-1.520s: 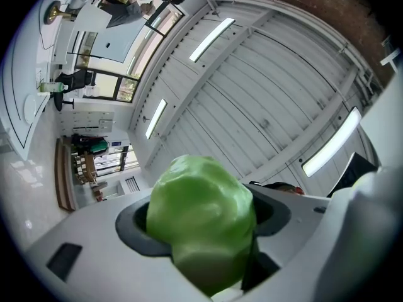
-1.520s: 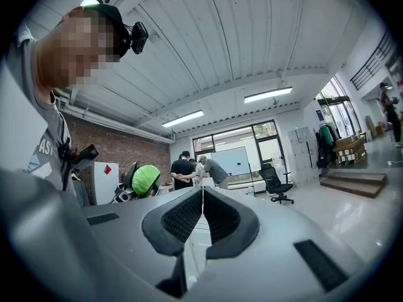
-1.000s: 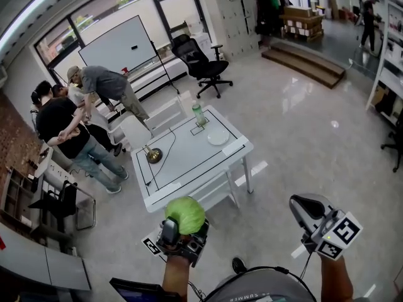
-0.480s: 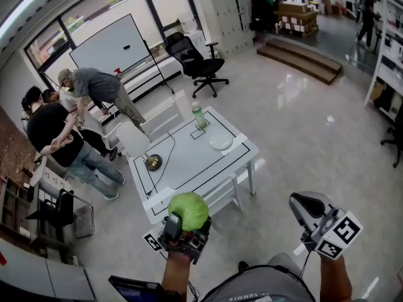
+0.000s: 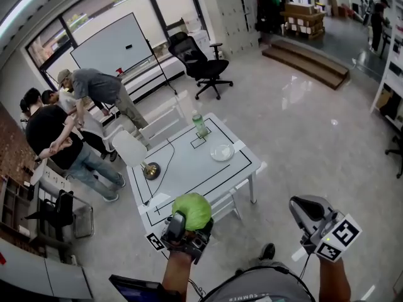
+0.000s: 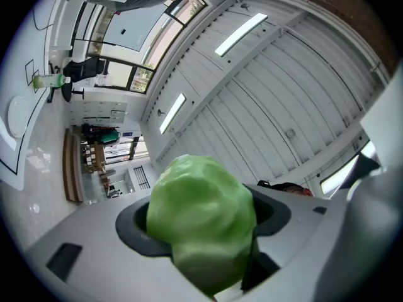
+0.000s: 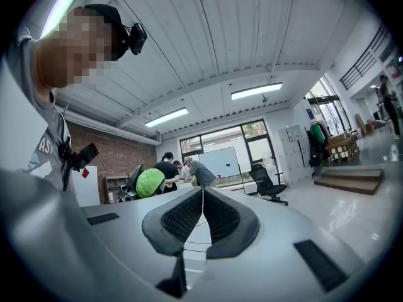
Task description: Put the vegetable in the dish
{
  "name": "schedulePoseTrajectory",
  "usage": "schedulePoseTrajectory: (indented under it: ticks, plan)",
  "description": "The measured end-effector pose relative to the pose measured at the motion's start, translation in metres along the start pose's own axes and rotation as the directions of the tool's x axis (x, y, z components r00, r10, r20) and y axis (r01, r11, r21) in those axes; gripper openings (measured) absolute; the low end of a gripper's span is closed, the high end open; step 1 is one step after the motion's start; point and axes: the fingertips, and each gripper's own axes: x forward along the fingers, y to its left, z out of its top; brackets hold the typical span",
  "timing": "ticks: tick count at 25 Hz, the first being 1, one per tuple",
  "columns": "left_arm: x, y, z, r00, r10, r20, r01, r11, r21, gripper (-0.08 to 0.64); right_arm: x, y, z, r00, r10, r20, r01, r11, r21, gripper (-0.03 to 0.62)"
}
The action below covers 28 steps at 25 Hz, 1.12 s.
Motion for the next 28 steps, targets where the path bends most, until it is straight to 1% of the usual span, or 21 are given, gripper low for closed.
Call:
schedulePoseTrajectory:
  ticks: [5,11,14,16,20,24,26,28]
  plan:
    - [0.028,0.024,0.006,1.0,-0.008,0.01,0.007,1.0,0.03,0.328,0.016,-0.037,0.009,0.999,0.038,0.0,-0.038,0.999,-0.001,0.006]
    - [0.052,0.051,0.006,0.999,0.033,0.011,-0.034,0.997,0.072,0.328,0.027,-0.073,0.021,0.995,0.099,0.005,-0.099,0.995,0.005,0.006]
    - [0.06,0.066,0.004,0.999,0.045,0.018,-0.046,0.995,0.09,0.328,0.028,-0.094,0.021,0.994,0.113,0.013,-0.113,0.994,-0.001,0.006]
    - [0.063,0.078,0.002,0.998,0.062,0.018,-0.063,0.994,0.087,0.328,0.028,-0.104,0.018,0.993,0.115,0.016,-0.115,0.993,0.007,0.006]
    - [0.069,0.096,0.004,0.996,0.087,-0.006,-0.086,0.992,0.089,0.328,0.032,-0.112,0.013,0.992,0.125,0.0,-0.125,0.992,0.026,0.006]
    - [0.077,0.114,0.004,0.995,0.099,-0.028,-0.097,0.993,0.065,0.328,0.03,-0.117,0.02,0.993,0.114,-0.005,-0.114,0.993,0.036,0.006]
    - [0.079,0.132,0.006,0.993,0.109,-0.046,-0.107,0.993,0.051,0.328,0.031,-0.123,0.024,0.996,0.095,-0.001,-0.095,0.995,0.035,0.006]
    - [0.079,0.156,0.015,0.991,0.122,-0.061,-0.12,0.992,0.035,0.328,0.04,-0.131,0.024,0.997,0.08,0.0,-0.08,0.996,0.035,0.006]
